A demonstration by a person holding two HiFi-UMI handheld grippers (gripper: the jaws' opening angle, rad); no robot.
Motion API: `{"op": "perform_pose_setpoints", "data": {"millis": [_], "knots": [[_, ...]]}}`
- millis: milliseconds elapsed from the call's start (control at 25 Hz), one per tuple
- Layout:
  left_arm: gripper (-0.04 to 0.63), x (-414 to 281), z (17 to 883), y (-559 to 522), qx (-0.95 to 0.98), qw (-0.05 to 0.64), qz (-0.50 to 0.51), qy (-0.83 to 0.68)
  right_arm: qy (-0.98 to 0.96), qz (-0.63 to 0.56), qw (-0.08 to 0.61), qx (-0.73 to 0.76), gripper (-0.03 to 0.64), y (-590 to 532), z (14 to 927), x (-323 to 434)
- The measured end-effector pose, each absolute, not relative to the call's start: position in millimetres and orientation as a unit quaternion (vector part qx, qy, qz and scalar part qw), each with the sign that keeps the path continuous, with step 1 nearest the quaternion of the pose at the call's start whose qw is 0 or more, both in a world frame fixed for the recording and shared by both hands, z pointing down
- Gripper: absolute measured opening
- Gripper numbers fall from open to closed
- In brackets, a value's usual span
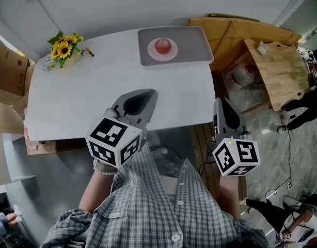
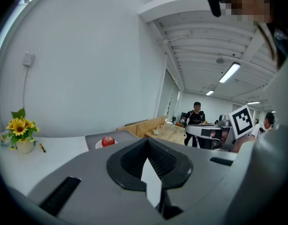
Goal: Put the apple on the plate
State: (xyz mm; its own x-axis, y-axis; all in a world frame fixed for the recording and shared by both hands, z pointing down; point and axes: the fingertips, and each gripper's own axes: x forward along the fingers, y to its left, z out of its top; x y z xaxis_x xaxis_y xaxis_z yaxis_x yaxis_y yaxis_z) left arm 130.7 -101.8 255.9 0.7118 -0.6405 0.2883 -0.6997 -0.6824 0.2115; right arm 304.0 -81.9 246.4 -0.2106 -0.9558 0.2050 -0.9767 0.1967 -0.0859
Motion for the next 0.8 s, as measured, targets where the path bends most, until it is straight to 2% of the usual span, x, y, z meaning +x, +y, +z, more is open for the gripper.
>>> {"op": "perform_pose_setpoints", "data": {"millis": [800], "knots": [[0.009, 120.6, 256.3, -94.1, 0.911, 0.170, 0.085, -0.367, -0.786, 0.112, 0.061, 0.604, 0.020, -78.5, 255.6, 285.0]]}}
